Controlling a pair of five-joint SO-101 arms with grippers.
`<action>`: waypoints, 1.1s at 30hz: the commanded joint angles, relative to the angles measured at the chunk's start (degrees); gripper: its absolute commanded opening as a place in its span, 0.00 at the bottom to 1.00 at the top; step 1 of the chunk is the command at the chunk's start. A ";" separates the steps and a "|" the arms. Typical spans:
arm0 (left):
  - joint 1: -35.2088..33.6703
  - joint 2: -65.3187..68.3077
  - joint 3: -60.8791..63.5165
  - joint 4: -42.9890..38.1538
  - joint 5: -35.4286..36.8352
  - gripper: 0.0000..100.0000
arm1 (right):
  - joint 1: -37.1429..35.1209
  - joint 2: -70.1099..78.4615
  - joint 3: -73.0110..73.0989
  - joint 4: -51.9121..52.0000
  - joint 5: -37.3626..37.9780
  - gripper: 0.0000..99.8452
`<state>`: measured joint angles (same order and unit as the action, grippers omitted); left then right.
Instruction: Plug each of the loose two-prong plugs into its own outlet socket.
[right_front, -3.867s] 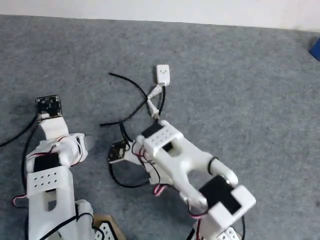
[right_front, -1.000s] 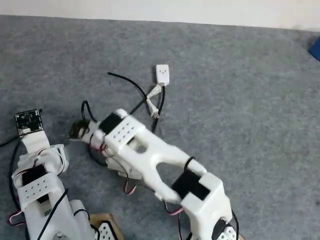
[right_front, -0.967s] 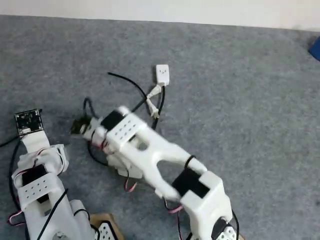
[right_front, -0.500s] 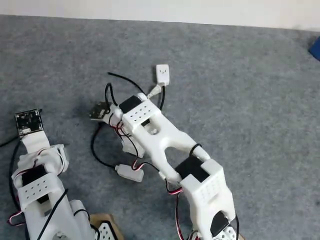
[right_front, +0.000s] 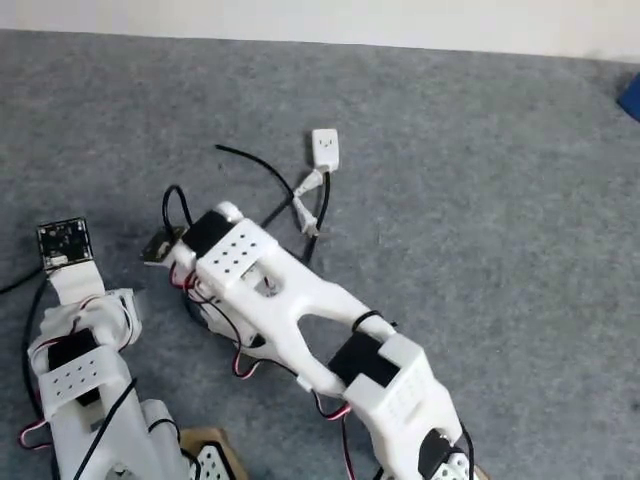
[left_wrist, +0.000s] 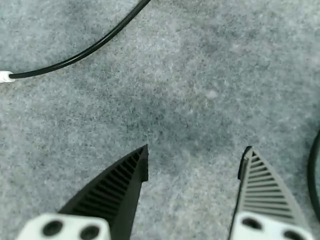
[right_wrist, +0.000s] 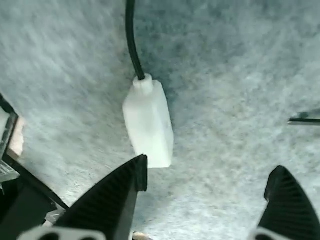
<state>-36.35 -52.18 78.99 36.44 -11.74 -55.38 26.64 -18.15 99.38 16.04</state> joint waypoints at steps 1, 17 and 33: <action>0.13 -0.75 -0.31 -0.88 -0.44 0.30 | -1.54 -0.22 -0.57 -1.45 -1.05 0.36; 0.31 -0.75 -0.31 -0.88 -0.44 0.30 | -0.31 3.12 7.16 -9.01 1.58 0.36; 0.48 -0.75 -0.22 -0.88 -0.44 0.30 | 7.16 3.38 1.54 -7.25 10.81 0.36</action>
<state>-36.35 -52.18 78.99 36.44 -11.74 -49.32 31.12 -14.20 91.38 25.89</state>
